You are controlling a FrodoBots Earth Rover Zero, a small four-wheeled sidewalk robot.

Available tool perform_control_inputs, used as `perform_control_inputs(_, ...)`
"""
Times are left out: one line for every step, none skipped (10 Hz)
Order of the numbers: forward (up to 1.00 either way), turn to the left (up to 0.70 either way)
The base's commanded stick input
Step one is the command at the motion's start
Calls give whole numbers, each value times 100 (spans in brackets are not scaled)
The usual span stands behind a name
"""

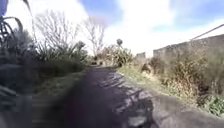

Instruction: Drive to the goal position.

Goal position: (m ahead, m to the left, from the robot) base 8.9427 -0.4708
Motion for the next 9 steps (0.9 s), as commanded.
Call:
perform_control_inputs(85, 0)
perform_control_inputs(85, 0)
perform_control_inputs(85, 0)
perform_control_inputs(85, 0)
perform_control_inputs(85, 0)
perform_control_inputs(85, 0)
perform_control_inputs(85, 0)
perform_control_inputs(85, 0)
perform_control_inputs(85, 0)
